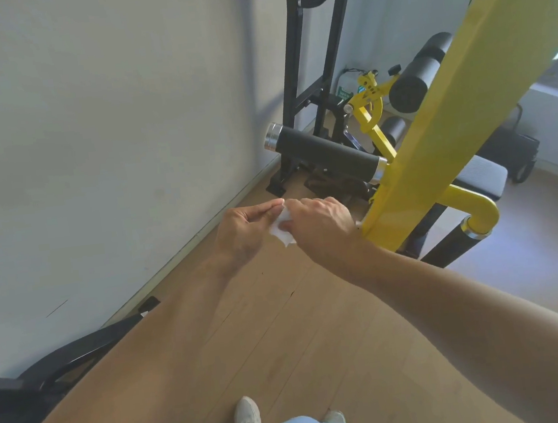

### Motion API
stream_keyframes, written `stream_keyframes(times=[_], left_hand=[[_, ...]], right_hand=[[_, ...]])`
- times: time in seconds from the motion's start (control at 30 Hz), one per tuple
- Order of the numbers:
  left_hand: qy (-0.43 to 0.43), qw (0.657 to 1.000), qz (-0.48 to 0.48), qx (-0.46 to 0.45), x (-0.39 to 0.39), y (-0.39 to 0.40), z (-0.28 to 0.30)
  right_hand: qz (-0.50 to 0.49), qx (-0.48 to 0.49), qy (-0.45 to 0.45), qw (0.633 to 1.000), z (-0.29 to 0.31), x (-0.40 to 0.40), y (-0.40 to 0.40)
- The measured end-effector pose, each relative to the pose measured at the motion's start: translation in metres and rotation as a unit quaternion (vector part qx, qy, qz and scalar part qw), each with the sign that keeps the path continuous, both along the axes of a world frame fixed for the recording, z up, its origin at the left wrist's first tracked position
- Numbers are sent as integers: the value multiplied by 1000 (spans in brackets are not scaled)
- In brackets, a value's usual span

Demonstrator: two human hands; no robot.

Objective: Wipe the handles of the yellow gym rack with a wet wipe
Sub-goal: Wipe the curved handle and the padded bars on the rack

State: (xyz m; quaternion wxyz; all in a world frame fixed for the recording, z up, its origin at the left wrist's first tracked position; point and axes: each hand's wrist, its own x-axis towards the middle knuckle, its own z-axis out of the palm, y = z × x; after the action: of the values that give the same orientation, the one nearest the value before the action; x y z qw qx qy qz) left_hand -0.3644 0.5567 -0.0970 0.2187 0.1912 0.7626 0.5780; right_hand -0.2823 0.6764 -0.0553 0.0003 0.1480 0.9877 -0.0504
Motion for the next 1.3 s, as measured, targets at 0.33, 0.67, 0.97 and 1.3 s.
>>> stream_keyframes(times=[0.33, 0.67, 0.97, 1.3], left_hand=[[10, 1000, 9, -2, 9, 3, 5], [32, 999, 41, 14, -2, -3, 40], [17, 981, 96, 170, 7, -3, 102], [159, 971, 39, 175, 42, -26, 128]], right_hand=[[34, 338, -206, 918, 33, 42, -3], [68, 64, 226, 970, 100, 68, -18], [38, 65, 172, 982, 125, 53, -6], [-33, -316, 266, 910, 140, 62, -14]])
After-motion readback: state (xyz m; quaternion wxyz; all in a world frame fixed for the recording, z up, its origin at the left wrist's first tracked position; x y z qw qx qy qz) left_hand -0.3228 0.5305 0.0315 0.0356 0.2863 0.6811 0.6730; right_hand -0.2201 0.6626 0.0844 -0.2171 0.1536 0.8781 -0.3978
